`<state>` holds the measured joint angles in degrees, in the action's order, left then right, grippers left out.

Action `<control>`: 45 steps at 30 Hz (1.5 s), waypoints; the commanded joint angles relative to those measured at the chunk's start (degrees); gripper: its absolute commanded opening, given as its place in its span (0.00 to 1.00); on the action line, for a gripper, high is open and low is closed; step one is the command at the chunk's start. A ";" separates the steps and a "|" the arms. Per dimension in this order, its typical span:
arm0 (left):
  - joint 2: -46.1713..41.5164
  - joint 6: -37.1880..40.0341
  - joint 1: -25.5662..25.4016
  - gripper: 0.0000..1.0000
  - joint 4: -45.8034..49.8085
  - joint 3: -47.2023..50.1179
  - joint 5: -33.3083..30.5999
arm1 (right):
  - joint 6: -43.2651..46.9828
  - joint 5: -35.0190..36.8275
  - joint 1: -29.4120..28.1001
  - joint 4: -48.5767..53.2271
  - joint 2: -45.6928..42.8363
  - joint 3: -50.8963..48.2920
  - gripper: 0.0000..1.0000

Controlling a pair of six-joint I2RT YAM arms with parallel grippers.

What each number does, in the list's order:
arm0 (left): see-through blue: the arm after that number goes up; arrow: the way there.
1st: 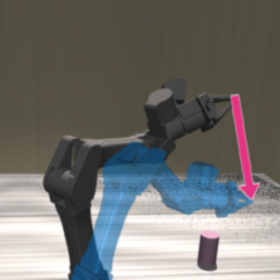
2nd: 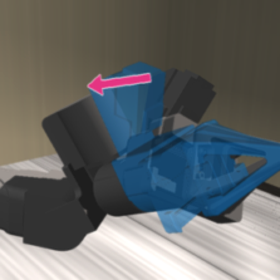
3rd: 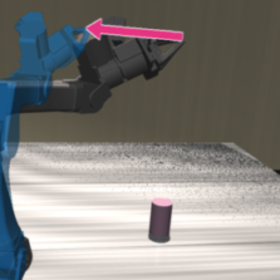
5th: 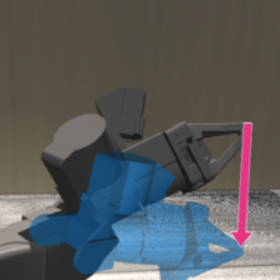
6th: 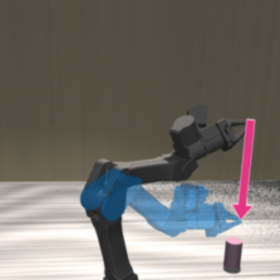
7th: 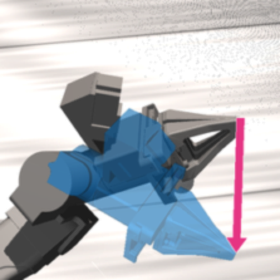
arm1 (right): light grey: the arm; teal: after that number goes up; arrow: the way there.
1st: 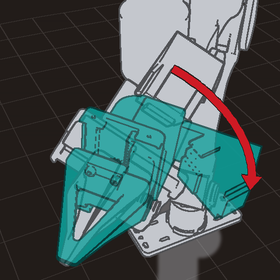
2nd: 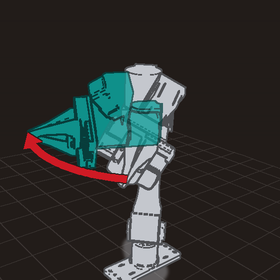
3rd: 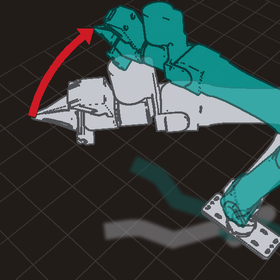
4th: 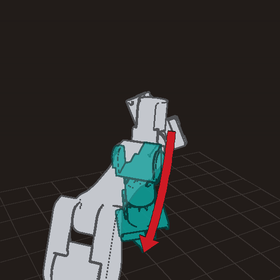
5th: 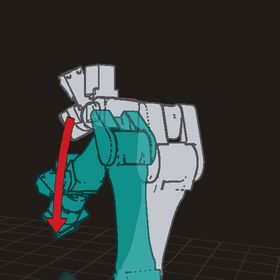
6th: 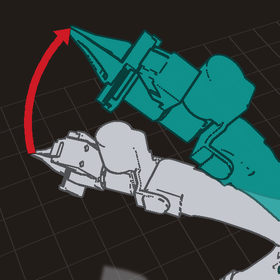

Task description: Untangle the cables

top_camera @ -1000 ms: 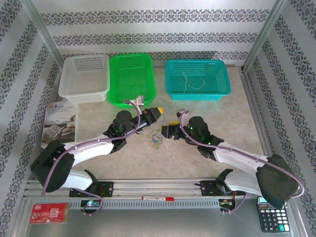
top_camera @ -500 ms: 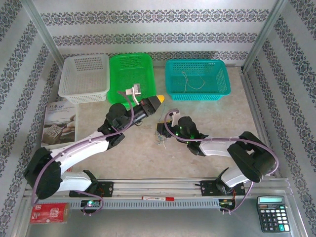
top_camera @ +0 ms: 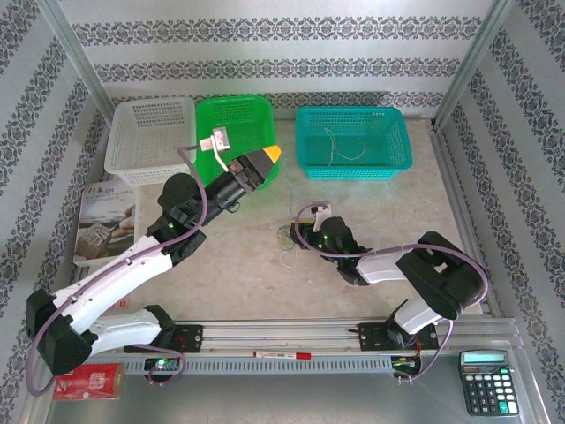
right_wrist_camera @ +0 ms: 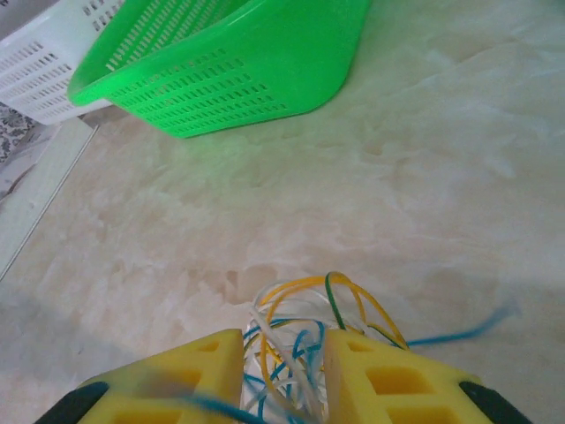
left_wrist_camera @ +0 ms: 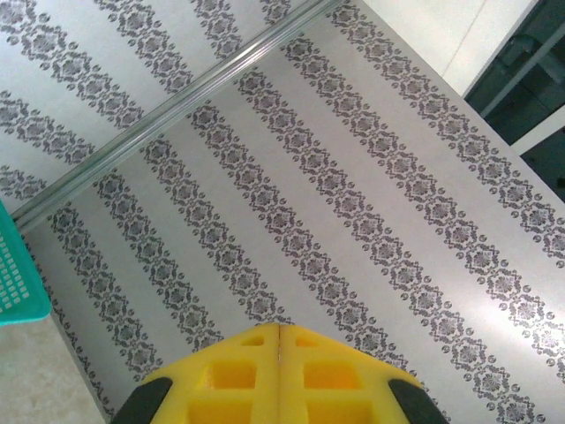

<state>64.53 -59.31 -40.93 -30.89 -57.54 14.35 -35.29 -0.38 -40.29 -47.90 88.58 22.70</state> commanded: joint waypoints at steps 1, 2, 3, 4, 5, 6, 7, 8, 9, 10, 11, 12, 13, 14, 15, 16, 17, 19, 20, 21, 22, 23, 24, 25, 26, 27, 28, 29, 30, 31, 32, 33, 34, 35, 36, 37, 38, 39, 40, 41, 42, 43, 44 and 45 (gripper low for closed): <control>-1.14 3.81 -0.41 0.00 3.88 -4.55 0.14 | -1.06 3.00 -0.41 -2.33 0.58 -1.03 0.31; -1.04 4.25 -0.27 0.00 4.44 -5.49 0.54 | -1.10 3.18 -0.44 -2.22 0.60 -1.16 0.31; -0.88 4.57 -0.04 0.00 5.11 -6.73 0.92 | -1.21 3.60 -0.46 -2.12 0.64 -1.24 0.31; -0.74 5.00 0.13 0.00 5.91 -8.06 1.31 | -1.35 3.85 -0.45 -2.00 0.64 -1.25 0.31; -0.47 5.36 0.35 0.00 6.52 -9.10 1.73 | -1.36 4.05 -0.43 -1.94 0.66 -1.33 0.31; -0.25 5.71 0.57 0.00 7.22 -10.45 2.13 | -1.40 4.36 -0.41 -1.78 0.64 -1.41 0.31; 0.15 6.11 0.82 0.00 8.02 -11.70 2.55 | -1.49 4.59 -0.48 -1.69 0.74 -1.43 0.31; 0.43 6.43 1.00 0.00 8.51 -12.99 2.91 | -1.58 4.77 -0.43 -1.67 0.72 -1.49 0.31; 0.88 6.81 1.24 0.00 9.28 -14.34 3.41 | -1.56 5.08 -0.36 -1.52 0.75 -1.52 0.31; 1.18 7.07 1.42 0.00 9.90 -15.67 3.80 | -1.60 5.42 -0.39 -1.42 0.72 -1.56 0.31; 1.54 7.36 1.54 0.00 10.47 -16.88 4.10 | -1.70 5.67 -0.38 -1.26 0.76 -1.60 0.31; 1.91 7.73 1.71 0.00 10.93 -18.20 4.41 | -1.80 6.07 -0.33 -1.15 0.72 -1.69 0.31; 2.30 8.10 1.89 0.00 11.64 -19.53 4.69 | -2.02 6.56 -0.25 -1.06 0.74 -1.82 0.31; 2.66 8.45 2.05 0.00 12.17 -20.84 4.91 | -2.24 6.91 -0.19 -1.06 0.74 -1.93 0.31; 3.14 8.87 2.23 0.00 12.87 -22.24 5.18 | -2.40 7.33 -0.08 -1.06 0.84 -2.09 0.30; 3.57 9.31 2.41 0.00 13.62 -23.78 5.40 | -2.68 7.64 0.07 -1.06 0.92 -2.26 0.30; 4.00 9.53 2.60 0.00 14.24 -25.05 5.59 | -2.93 7.82 0.18 -1.06 0.95 -2.39 0.30; 5.26 9.72 3.11 0.00 15.19 -28.23 6.34 | -3.25 8.18 0.51 -1.06 1.03 -2.65 0.30; 5.97 9.67 3.30 0.00 15.71 -29.52 6.99 | -3.44 8.18 0.58 -1.10 1.00 -2.66 0.30; 6.76 9.90 3.51 0.00 16.55 -31.48 7.61 | -3.65 8.01 0.77 -1.14 0.95 -2.66 0.30; 7.52 10.00 3.62 0.00 17.30 -32.89 8.11 | -3.67 7.66 0.89 -1.14 0.68 -2.66 0.30; 7.92 10.14 3.66 0.00 17.63 -33.79 8.44 | -3.65 7.36 0.85 -1.08 0.26 -2.66 0.30; 8.39 10.12 3.66 0.00 17.72 -34.28 8.64 | -3.57 6.99 0.89 -0.98 -0.29 -2.66 0.30; 8.71 10.04 3.66 0.00 17.71 -34.33 8.77 | -3.48 6.54 0.83 -0.76 -0.99 -2.66 0.31; 8.77 9.99 3.66 0.00 17.71 -34.24 8.76 | -3.35 6.10 0.86 -0.54 -1.69 -2.66 0.32; 8.93 9.99 3.66 0.00 17.67 -33.81 8.70 | -3.00 5.45 0.85 -0.03 -2.56 -2.66 0.33; 8.87 10.00 3.71 0.00 17.54 -33.38 8.52 | -2.78 5.04 0.84 0.53 -3.44 -2.66 0.35; 8.93 9.94 3.74 0.00 17.47 -33.08 8.51 | -2.56 4.68 0.89 0.99 -4.32 -2.66 0.36; 9.02 10.00 3.83 0.00 17.45 -32.84 8.46 | -2.22 4.15 0.89 1.35 -5.28 -4.24 0.38; 9.03 10.00 3.99 0.00 17.36 -32.65 8.47 | -2.01 3.54 0.84 1.76 -6.28 -4.33 0.41; 9.12 9.96 4.10 0.00 17.36 -32.71 8.50 | -1.78 3.01 0.90 2.24 -7.17 -4.33 0.43; 9.22 9.96 4.27 0.00 17.28 -32.65 8.50 | -1.33 2.55 0.84 2.97 -8.34 -4.33 0.45; 9.38 10.00 4.45 0.00 17.25 -32.84 8.50 | -0.86 2.64 0.69 3.89 -9.36 -4.13 0.47; 9.48 10.08 4.56 0.00 17.27 -33.02 8.43 | -0.62 2.81 0.68 4.58 -10.02 -4.02 0.48; 9.77 10.16 4.79 0.00 17.34 -33.22 8.41 | -0.45 2.83 0.69 4.99 -10.57 -3.98 0.50; 10.02 10.43 5.02 0.00 17.58 -33.64 8.44 | -0.27 2.81 0.67 5.01 -11.06 -3.98 0.51; 10.28 10.80 5.25 0.00 18.05 -34.13 8.46 | -0.22 2.74 0.66 5.01 -11.43 -3.99 0.51; 10.52 11.38 5.57 0.00 18.80 -34.66 8.45 | -0.28 2.56 0.69 5.01 -11.94 -3.98 0.52; 10.76 12.02 5.82 0.00 19.47 -35.11 8.42 | -0.46 2.35 0.66 6.41 -12.50 -3.98 0.52; 10.88 12.55 6.24 0.00 20.08 -35.42 8.31 | -0.67 2.27 0.57 6.95 -13.12 -4.05 0.53; 11.01 12.78 6.74 0.00 20.48 -35.53 8.16 | -0.75 2.31 0.57 7.41 -13.71 -4.07 0.53; 11.15 13.11 7.35 0.00 20.77 -35.67 8.10 | -0.90 2.24 0.54 8.06 -14.57 -4.11 0.54; 11.28 13.33 8.04 0.00 21.22 -35.60 8.00 | -0.84 2.40 0.46 9.04 -15.63 -4.29 0.55; 11.36 13.51 8.83 0.00 21.55 -35.49 7.76 | -0.92 2.52 0.48 9.89 -16.59 -4.41 0.56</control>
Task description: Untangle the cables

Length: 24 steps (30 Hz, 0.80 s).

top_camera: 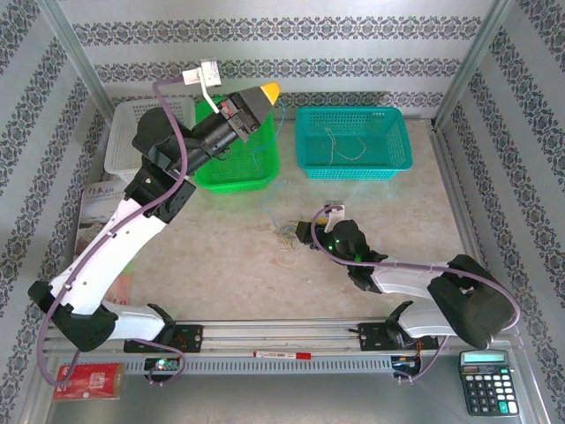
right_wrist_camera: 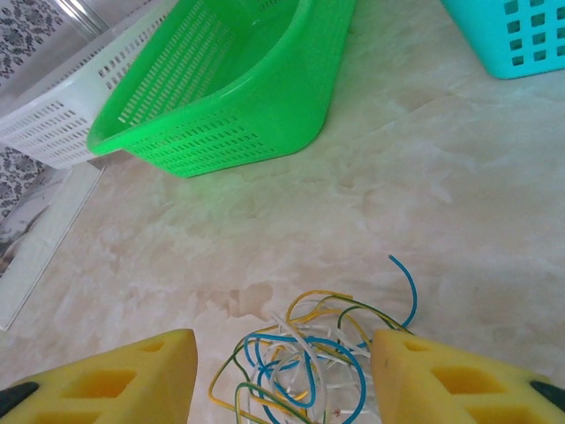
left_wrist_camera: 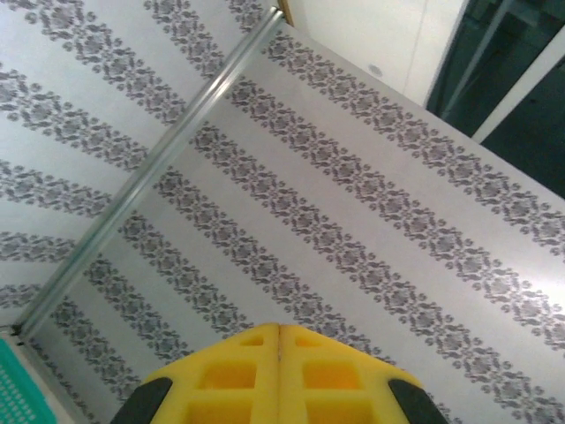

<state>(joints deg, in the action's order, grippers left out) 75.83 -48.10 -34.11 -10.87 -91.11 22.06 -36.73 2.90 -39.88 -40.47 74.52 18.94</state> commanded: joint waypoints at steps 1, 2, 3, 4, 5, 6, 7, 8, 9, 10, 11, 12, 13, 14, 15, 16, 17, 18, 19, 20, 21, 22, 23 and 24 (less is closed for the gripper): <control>0.19 2.25 3.01 0.00 1.56 -1.65 -0.02 | 0.53 -0.62 -0.05 3.70 -3.86 -0.73 0.57; 0.34 2.29 4.12 0.00 1.56 -1.45 0.00 | 0.59 -0.36 0.01 5.12 -5.21 -0.93 0.58; 0.51 2.26 5.08 0.00 1.56 -1.20 -0.08 | 0.78 -0.21 -0.09 6.20 -6.47 -1.14 0.58; 0.79 2.34 6.50 0.00 1.56 -1.04 -0.04 | 0.95 0.03 0.01 7.23 -8.01 -1.40 0.59; 1.19 2.31 7.81 0.00 1.48 -0.83 0.04 | 0.97 0.26 0.02 8.44 -9.65 -1.73 0.60; 1.52 2.52 8.90 0.00 1.22 -0.82 0.20 | 1.12 0.39 0.12 9.21 -11.23 -2.12 0.60; 1.97 2.65 10.34 0.00 1.10 -0.68 0.34 | 1.21 0.64 0.07 10.52 -12.96 -2.41 0.60; 2.52 2.78 11.60 0.00 0.97 -0.64 0.43 | 1.36 0.79 0.15 11.88 -14.89 -2.74 0.61; 2.95 3.27 12.57 0.00 0.70 -0.73 0.57 | 1.47 0.96 0.21 13.06 -16.52 -2.93 0.61; 3.69 3.83 13.62 0.00 0.58 -1.07 0.70 | 1.57 1.21 0.30 14.58 -18.44 -3.14 0.61; 4.47 4.59 14.56 0.00 0.59 -1.48 0.70 | 1.82 1.50 0.33 16.07 -20.37 -3.37 0.61; 5.12 5.45 15.30 0.00 0.67 -1.97 0.71 | 1.84 1.67 0.40 17.38 -21.98 -3.48 0.61; 5.98 6.19 16.07 0.00 0.76 -2.49 0.70 | 1.94 2.06 0.49 18.74 -23.81 -3.77 0.62; 6.92 6.82 17.01 0.00 0.77 -3.07 0.69 | 2.01 2.24 0.63 20.26 -25.49 -3.87 0.62; 7.78 7.66 17.67 0.00 0.77 -3.55 0.68 | 2.09 2.29 0.72 21.43 -26.93 -4.08 0.62; 8.85 8.56 18.36 0.00 1.06 -4.28 0.62 | 2.18 2.40 0.86 22.72 -28.45 -4.17 0.62; 10.05 9.55 19.08 0.00 1.22 -4.97 0.56 | 2.16 2.42 1.07 24.08 -29.94 -4.22 0.62; 11.06 10.48 19.54 0.00 1.29 -5.48 0.52 | 2.19 2.40 1.15 25.06 -30.99 -4.28 0.62; 12.36 11.81 20.03 0.00 1.39 -6.07 0.35 | 2.12 2.32 1.27 26.25 -32.20 -4.44 0.62; 13.71 12.96 20.38 0.00 1.67 -6.84 0.36 | 2.18 2.28 1.29 27.31 -33.32 -4.52 0.62; 15.08 13.99 20.72 0.00 1.94 -7.45 0.41 | 2.16 2.23 1.37 28.20 -34.14 -4.52 0.62; 16.65 15.08 21.07 0.00 2.28 -8.14 0.35 | 2.19 2.11 1.45 29.35 -35.15 -4.52 0.62; 18.20 16.08 21.34 0.00 2.43 -8.65 0.44 | 2.19 2.04 1.50 30.37 -36.16 -4.52 0.62; 19.79 16.99 21.66 0.00 2.37 -9.01 0.76 | 2.27 2.02 1.47 31.16 -37.07 -4.52 0.62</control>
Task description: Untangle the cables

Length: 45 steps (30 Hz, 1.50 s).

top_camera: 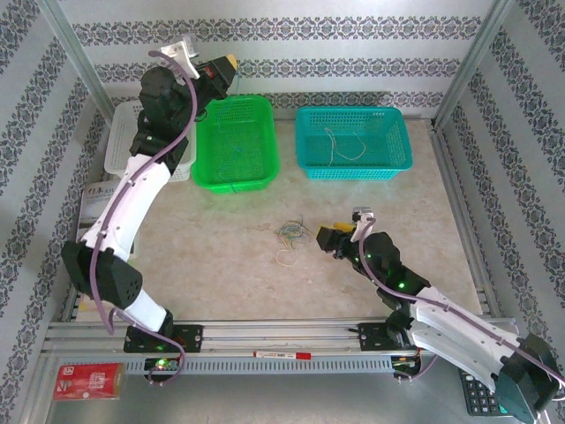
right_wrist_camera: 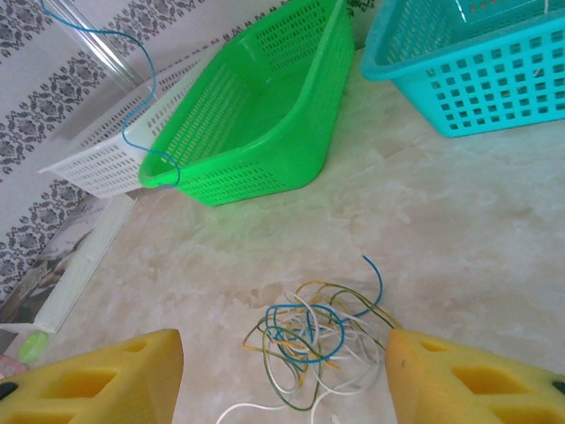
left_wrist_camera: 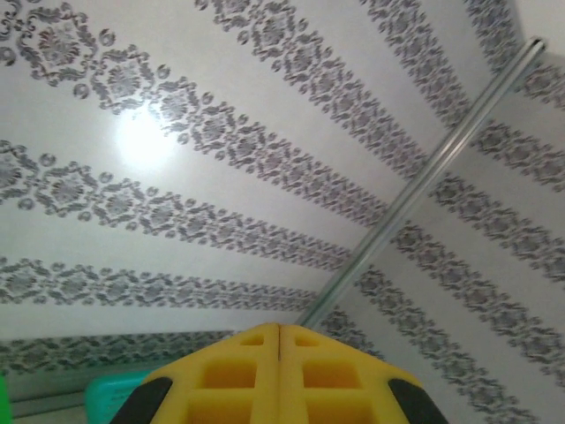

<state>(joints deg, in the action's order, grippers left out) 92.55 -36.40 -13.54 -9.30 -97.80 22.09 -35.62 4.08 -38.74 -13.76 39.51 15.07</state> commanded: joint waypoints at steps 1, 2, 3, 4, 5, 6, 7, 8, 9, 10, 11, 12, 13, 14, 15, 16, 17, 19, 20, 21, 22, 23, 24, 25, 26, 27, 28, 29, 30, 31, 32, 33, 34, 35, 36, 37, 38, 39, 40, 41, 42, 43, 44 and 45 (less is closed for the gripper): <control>4.88 6.51 1.33 0.00 0.90 -2.69 1.10 | 1.23 0.90 0.46 5.28 -3.02 -0.70 0.62; 6.50 7.47 1.41 0.00 1.71 -3.27 0.96 | 1.17 0.96 0.50 6.18 -3.94 -0.83 0.62; 7.95 8.07 1.54 0.00 2.45 -3.67 0.85 | 1.16 1.14 0.51 6.87 -4.64 -0.91 0.62; 9.64 8.78 1.54 0.00 2.99 -3.86 0.98 | 1.20 1.27 0.60 7.59 -5.55 -1.00 0.62; 11.29 9.37 1.58 0.00 3.23 -3.89 1.15 | 1.12 1.32 0.74 8.36 -6.21 -1.09 0.62; 12.60 9.46 1.53 0.00 3.47 -3.74 1.22 | 1.16 1.29 0.79 8.82 -6.82 -1.18 0.62; 14.09 9.50 1.59 0.00 3.82 -3.51 1.17 | 1.06 1.35 0.92 9.45 -7.52 -1.18 0.62; 15.74 9.55 1.50 0.00 4.05 -3.28 1.35 | 0.99 1.25 1.02 10.07 -8.20 -1.10 0.62; 16.94 9.65 1.50 0.00 4.31 -2.94 1.37 | 0.96 1.23 1.03 10.60 -8.81 -1.01 0.62; 18.46 9.69 1.50 0.00 4.70 -2.71 1.29 | 0.86 1.08 1.11 11.37 -9.47 -1.01 0.62; 19.96 9.86 1.53 0.00 5.16 -2.45 1.24 | 0.85 1.10 1.11 12.19 -10.22 -0.78 0.62; 21.26 9.99 1.51 0.00 5.55 -2.31 1.34 | 0.86 0.96 1.13 12.93 -10.87 -0.67 0.62; 22.81 10.00 1.58 0.00 6.48 -2.35 1.36 | 0.86 1.02 1.12 13.83 -11.76 -0.49 0.62; 24.33 9.95 1.57 0.00 7.51 -2.63 1.73 | 0.97 1.01 1.14 14.93 -12.71 -0.26 0.62; 25.71 9.88 1.46 0.00 8.31 -2.81 2.54 | 0.99 1.09 1.17 15.89 -13.58 0.01 0.62; 27.10 9.74 1.37 0.00 9.19 -3.12 3.43 | 1.11 1.27 1.15 17.15 -14.59 0.38 0.62; 28.38 9.57 1.19 0.00 10.36 -3.47 3.83 | 1.30 1.41 1.23 18.30 -15.67 0.71 0.62; 30.28 9.29 0.82 0.00 12.17 -3.65 4.16 | 1.43 1.70 1.22 20.20 -17.50 1.27 0.62; 31.06 8.94 0.58 0.00 12.52 -3.33 4.40 | 1.49 1.93 1.25 21.15 -18.25 1.64 0.62; 31.77 8.68 0.40 0.00 12.86 -3.20 4.54 | 1.59 2.07 1.34 21.93 -19.00 1.92 0.62; 32.43 8.54 0.05 0.00 13.43 -3.10 4.63 | 1.77 2.18 1.30 22.74 -19.71 2.22 0.62; 33.15 8.28 -0.16 0.00 13.98 -3.06 4.63 | 1.91 2.38 1.37 23.35 -20.25 2.58 0.62; 33.79 8.05 -0.42 0.00 14.46 -3.16 4.63 | 1.98 2.45 1.43 23.89 -20.63 2.83 0.62; 34.46 7.73 -0.61 0.00 14.87 -3.27 4.78 | 2.10 2.52 1.40 24.42 -20.94 3.16 0.62; 35.09 7.34 -0.83 0.00 15.21 -3.48 4.97 | 2.28 2.62 1.44 24.89 -21.21 3.52 0.62; 35.51 6.95 -1.06 0.00 15.50 -3.67 5.02 | 2.41 2.76 1.51 25.27 -21.47 3.87 0.62; 36.07 6.67 -1.30 0.00 15.76 -4.00 5.32 | 2.66 2.97 1.48 25.67 -21.57 4.23 0.62; 36.68 6.34 -1.65 0.00 15.84 -4.31 5.81 | 2.83 3.16 1.50 25.84 -21.64 4.27 0.62; 37.20 6.02 -2.04 0.00 16.06 -4.79 6.39 | 3.03 3.27 1.50 25.99 -21.75 4.27 0.62; 37.83 5.61 -2.46 0.00 16.30 -5.33 6.98 | 3.18 3.50 1.56 26.06 -21.71 4.27 0.62; 38.35 5.34 -2.89 0.00 16.70 -5.97 7.55 | 3.28 3.61 1.61 26.17 -21.67 6.12 0.62; 38.86 5.16 -3.24 0.01 17.12 -6.61 8.02 | 3.51 3.70 1.72 26.23 -21.59 6.36 0.62; 39.56 5.03 -3.74 0.01 17.76 -7.46 8.56 | 3.59 3.80 1.74 26.09 -21.53 6.54 0.62; 40.28 4.94 -4.20 0.01 18.55 -8.40 9.34 | 3.65 3.91 1.79 26.15 -21.42 6.71 0.62; 40.84 4.95 -4.67 0.02 19.06 -9.07 10.10 | 3.80 3.91 1.82 26.11 -21.40 6.88 0.62; 41.34 4.94 -5.22 0.02 19.56 -9.67 10.88 | 3.80 3.92 1.79 26.22 -21.31 6.94 0.62; 41.75 4.76 -5.76 0.02 20.14 -10.37 11.63 | 3.85 3.94 1.84 26.23 -21.29 7.05 0.62; 42.00 4.66 -6.26 0.02 20.61 -10.82 12.40 | 3.87 4.00 1.83 26.24 -21.40 7.08 0.62; 42.03 4.50 -6.80 0.02 20.56 -10.92 13.33 | 3.87 3.97 1.87 26.28 -21.48 7.15 0.62; 41.84 4.56 -7.61 0.02 20.39 -10.92 13.91 | 3.86 4.06 1.84 26.32 -21.49 7.17 0.62; 41.58 4.71 -8.26 0.02 20.57 -10.91 14.17 | 3.89 4.09 1.87 26.31 -21.50 7.23 0.62; 41.35 4.97 -9.09 0.02 20.76 -10.83 14.67 | 3.84 4.16 1.87 26.30 -21.49 7.18 0.62; 41.08 5.08 -9.85 0.02 20.76 -10.65 15.23 | 3.89 4.11 1.87 26.33 -21.44 7.24 0.62; 40.88 5.15 -10.59 0.02 20.70 -10.40 15.80 | 3.97 4.23 1.95 26.29 -21.40 7.33 0.62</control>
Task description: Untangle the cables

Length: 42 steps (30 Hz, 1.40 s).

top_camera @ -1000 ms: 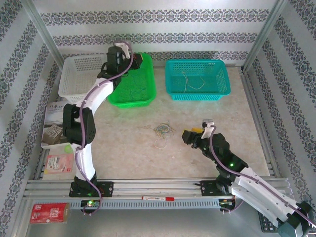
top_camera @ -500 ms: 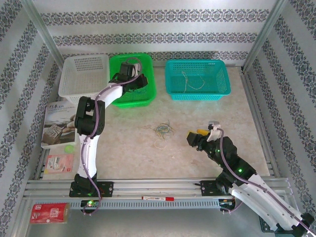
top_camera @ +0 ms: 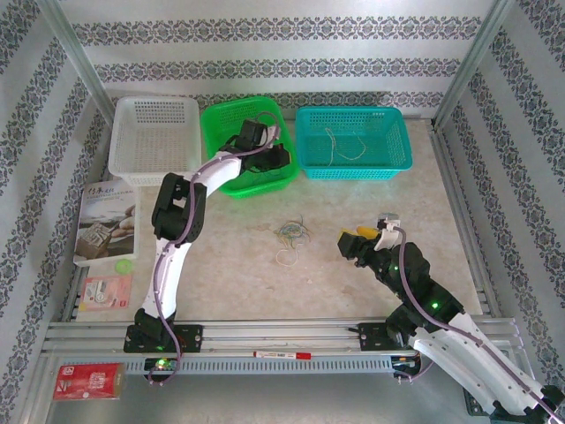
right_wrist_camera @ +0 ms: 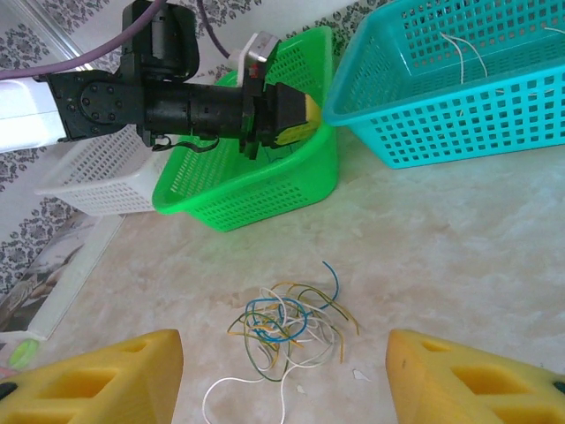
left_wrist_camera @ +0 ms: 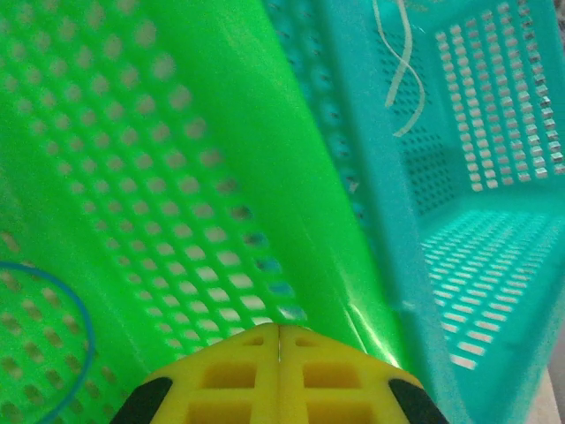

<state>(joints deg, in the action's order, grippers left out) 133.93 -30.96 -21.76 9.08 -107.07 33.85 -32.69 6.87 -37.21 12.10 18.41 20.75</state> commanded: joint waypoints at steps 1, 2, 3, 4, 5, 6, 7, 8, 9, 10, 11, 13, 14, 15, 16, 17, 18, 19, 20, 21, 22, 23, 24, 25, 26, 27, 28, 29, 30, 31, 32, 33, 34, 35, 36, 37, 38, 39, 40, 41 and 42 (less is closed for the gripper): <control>-0.81 -0.08 -2.90 0.02 2.26 -0.86 4.27 | 1.06 1.52 0.39 0.38 -0.23 1.61 0.62; -1.08 0.15 -3.60 0.02 2.26 -0.46 4.45 | 1.06 1.59 0.39 0.29 -0.14 1.53 0.62; -1.54 0.22 -4.24 0.02 2.00 0.13 4.69 | 1.06 1.56 0.54 0.15 -0.05 1.56 0.62; -1.86 0.14 -4.64 0.02 1.58 0.72 4.87 | 1.09 1.63 0.52 0.11 -0.03 1.55 0.62; -2.44 0.05 -5.06 0.02 0.96 1.56 4.91 | 1.12 1.57 0.55 -0.05 0.22 1.48 0.62; -2.86 -0.17 -5.43 0.02 0.31 2.32 5.00 | 1.11 1.54 0.47 -0.21 0.38 1.40 0.62; -3.31 -0.47 -5.72 0.02 -0.25 2.84 5.24 | 1.05 1.49 0.52 -0.41 0.48 1.32 0.62; -3.85 -1.03 -5.98 0.02 -1.23 3.47 5.63 | 0.96 1.44 0.52 -0.64 0.76 1.23 0.62; -4.35 -1.59 -6.09 0.02 -2.24 4.17 6.00 | 0.98 1.46 0.57 -0.83 0.88 1.13 0.62; -4.81 -1.92 -6.24 0.02 -2.96 4.60 6.21 | 0.97 1.38 0.56 -0.92 1.01 1.05 0.62; -5.35 -2.36 -6.30 0.02 -3.57 4.92 6.22 | 0.91 1.27 0.57 -1.07 1.09 0.96 0.62; -6.34 -2.96 -6.24 0.02 -4.30 5.30 6.04 | 0.84 1.26 0.63 -1.35 1.34 0.87 0.62; -6.96 -2.98 -6.29 0.03 -4.34 5.33 5.82 | 0.86 1.26 0.65 -1.38 1.44 0.87 0.62; -7.52 -2.96 -6.19 0.06 -4.35 5.23 5.60 | 0.87 1.25 0.65 -1.55 1.45 0.79 0.62; -7.99 -2.90 -6.20 0.10 -4.06 5.14 5.17 | 0.87 1.22 0.72 -1.57 1.60 0.78 0.63; -8.64 -2.66 -6.15 0.18 -3.71 5.11 4.60 | 0.87 1.11 0.65 -1.64 1.71 0.78 0.63; -9.21 -2.46 -6.02 0.30 -3.35 5.11 3.87 | 0.82 1.05 0.67 -1.68 1.65 0.78 0.63; -9.78 -2.28 -5.79 0.44 -2.97 5.04 3.29 | 0.79 0.96 0.67 -1.69 1.77 0.78 0.63; -10.27 -2.07 -5.48 0.54 -2.50 5.04 2.59 | 0.75 0.93 0.70 -1.72 1.78 0.78 0.63; -10.93 -1.82 -5.25 0.66 -1.98 5.03 1.89 | 0.85 0.87 0.73 -1.73 1.80 0.82 0.63; -11.75 -1.41 -4.70 0.80 -1.32 5.03 1.23 | 0.80 0.81 0.74 -1.69 1.79 0.87 0.63; -12.41 -1.14 -4.25 0.93 -0.90 5.03 0.77 | 0.92 0.78 0.74 -1.59 1.72 0.95 0.63; -13.37 -0.95 -3.59 1.00 -0.75 5.21 0.54 | 0.95 0.79 0.75 -1.54 1.71 1.04 0.63; -14.24 -0.86 -2.97 1.00 -0.59 5.28 0.47 | 1.02 0.84 0.76 -1.42 1.70 1.11 0.63; -15.31 -0.77 -1.98 1.00 -0.34 5.29 0.31 | 0.96 0.79 0.74 -1.45 1.71 1.13 0.63; -16.41 -0.68 -0.97 1.00 -0.08 5.38 0.01 | 0.99 0.73 0.78 -1.39 1.71 1.13 0.63; -17.40 -0.60 0.02 1.00 0.21 5.46 -0.33 | 1.03 0.72 0.86 -1.44 1.73 1.14 0.63; -18.53 -0.43 1.30 1.00 0.72 5.55 -0.86 | 0.96 0.73 0.89 -1.50 1.85 1.13 0.63; -19.67 0.07 2.70 1.00 1.61 5.52 -1.64 | 0.99 0.74 0.90 -1.57 1.99 1.13 0.63; -20.42 0.56 3.97 1.00 2.38 5.43 -2.58 | 1.01 0.64 0.84 -1.57 2.02 1.13 0.63; -21.44 1.17 5.67 1.00 3.71 5.38 -3.79 | 0.99 0.52 0.95 -1.72 2.14 1.04 0.63; -22.27 1.69 7.28 1.00 4.98 5.32 -5.16 | 1.01 0.58 0.98 -1.74 2.15 1.04 0.63; -22.85 2.37 8.74 1.00 6.24 5.27 -6.40 | 0.96 0.56 0.91 -1.89 2.15 1.04 0.63; -23.46 3.22 10.20 1.00 8.03 5.04 -8.44 | 0.96 0.51 0.98 -1.86 2.08 1.12 0.63; -23.88 4.04 11.86 1.00 9.90 4.70 -10.48 | 1.07 0.52 0.98 -1.74 2.00 1.13 0.63; -24.05 4.74 13.22 1.00 11.28 4.49 -11.76 | 1.06 0.59 1.01 -1.81 1.89 1.22 0.63; -23.87 5.38 14.63 1.00 13.52 3.97 -13.91 | 1.21 0.52 1.00 -1.73 1.80 1.22 0.63; -23.43 5.91 16.04 1.00 15.83 3.36 -15.65 | 1.21 0.51 1.02 -1.51 1.67 1.30 0.63; -22.88 6.49 17.19 1.00 17.46 2.90 -16.38 | 1.18 0.48 1.00 -1.48 1.58 1.30 0.63; -22.07 7.00 18.34 1.00 18.91 2.47 -16.85 | 1.21 0.48 1.02 -1.31 1.45 1.31 0.63; -21.12 7.46 19.26 1.00 20.27 2.23 -17.26 | 1.19 0.44 1.08 -1.24 1.30 1.33 0.63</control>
<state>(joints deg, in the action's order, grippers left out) 110.85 -27.16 -4.25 20.05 -103.18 21.26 -32.58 7.07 -36.84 11.81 20.56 20.75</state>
